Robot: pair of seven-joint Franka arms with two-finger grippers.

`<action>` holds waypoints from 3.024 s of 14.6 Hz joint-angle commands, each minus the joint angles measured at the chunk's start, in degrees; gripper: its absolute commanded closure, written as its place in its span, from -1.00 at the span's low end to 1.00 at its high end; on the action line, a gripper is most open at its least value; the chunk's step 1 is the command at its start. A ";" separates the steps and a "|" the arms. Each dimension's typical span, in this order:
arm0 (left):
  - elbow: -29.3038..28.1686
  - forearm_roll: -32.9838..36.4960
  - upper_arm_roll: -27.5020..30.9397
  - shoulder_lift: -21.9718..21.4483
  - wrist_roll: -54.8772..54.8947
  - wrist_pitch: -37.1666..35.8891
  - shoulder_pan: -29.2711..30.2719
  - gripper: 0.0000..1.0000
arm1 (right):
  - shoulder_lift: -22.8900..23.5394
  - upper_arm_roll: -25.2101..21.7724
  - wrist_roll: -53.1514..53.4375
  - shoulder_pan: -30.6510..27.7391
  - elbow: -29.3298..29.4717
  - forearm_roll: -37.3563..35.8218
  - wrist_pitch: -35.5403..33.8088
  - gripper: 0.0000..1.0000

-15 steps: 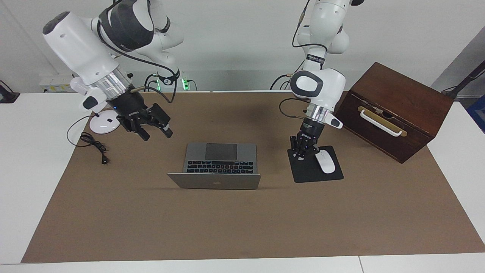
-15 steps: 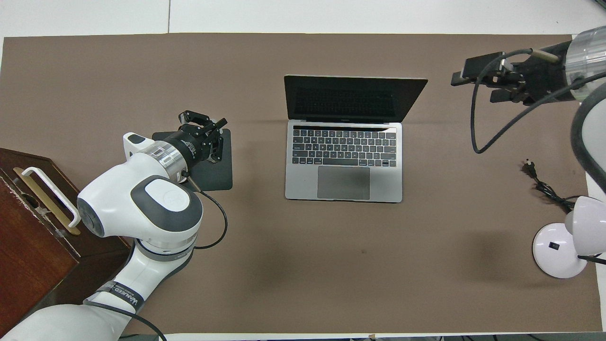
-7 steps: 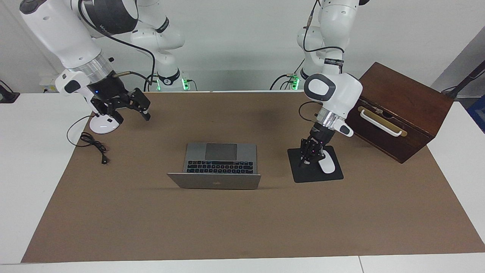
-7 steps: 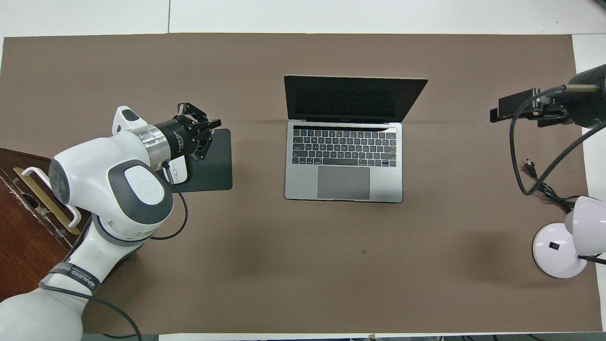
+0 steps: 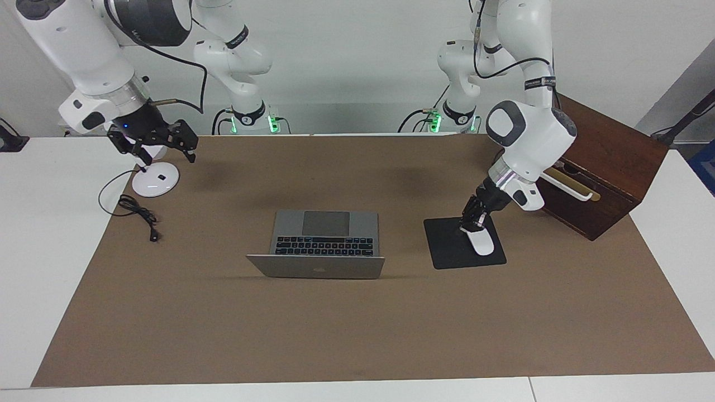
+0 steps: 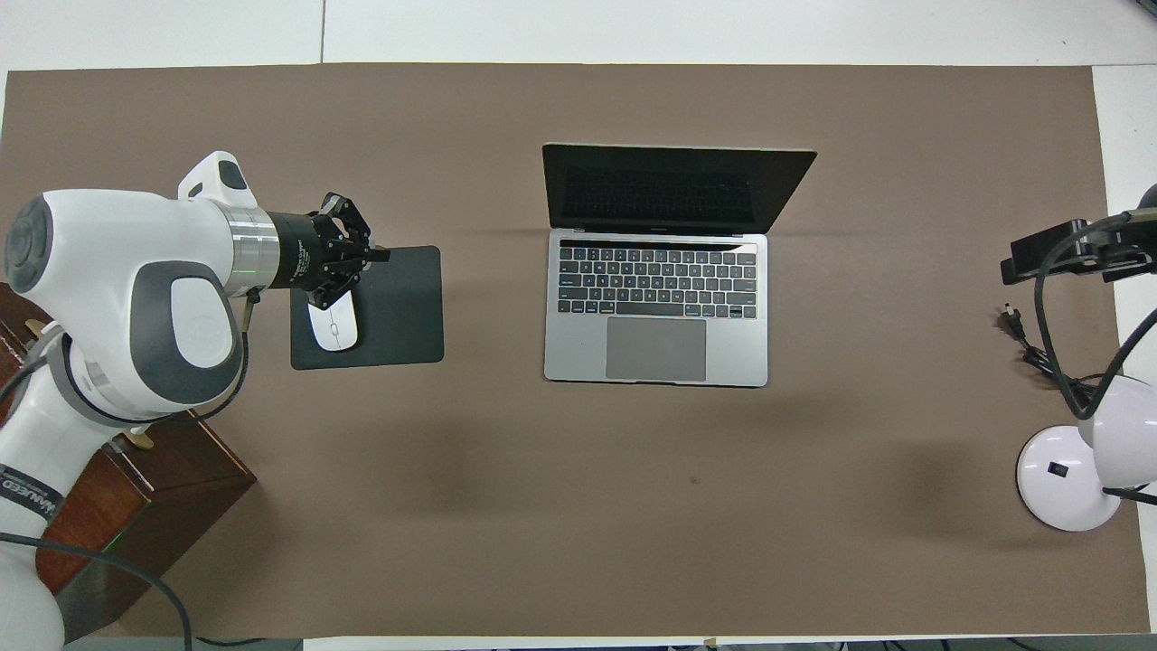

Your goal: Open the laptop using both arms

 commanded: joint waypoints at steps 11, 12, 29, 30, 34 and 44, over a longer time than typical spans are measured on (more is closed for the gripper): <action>8.61 18.29 1.05 -9.54 20.76 -30.02 8.58 -1.00 | -3.27 1.79 -0.46 -0.78 -0.63 -1.99 -1.42 -1.00; 8.61 18.38 1.13 -10.77 20.76 -31.86 8.58 -1.00 | -3.36 1.79 -0.46 -0.78 -0.63 -2.08 -1.51 -1.00; 8.43 27.87 2.28 -13.95 34.56 -39.00 7.79 -1.00 | -2.65 1.35 6.21 -0.60 0.78 -3.75 -4.15 -1.00; 8.61 27.87 2.36 -13.60 34.56 -39.00 7.62 -1.00 | -2.65 1.35 7.00 -0.60 0.86 -3.75 -4.15 -1.00; 13.87 27.79 2.54 -9.30 34.73 -42.15 7.17 -1.00 | -2.57 1.44 7.18 -0.60 0.86 -3.84 -4.15 -1.00; 17.48 27.87 2.81 -6.74 38.85 -44.09 6.03 -1.00 | -2.39 1.52 7.01 -0.69 0.78 -4.89 -4.15 -1.00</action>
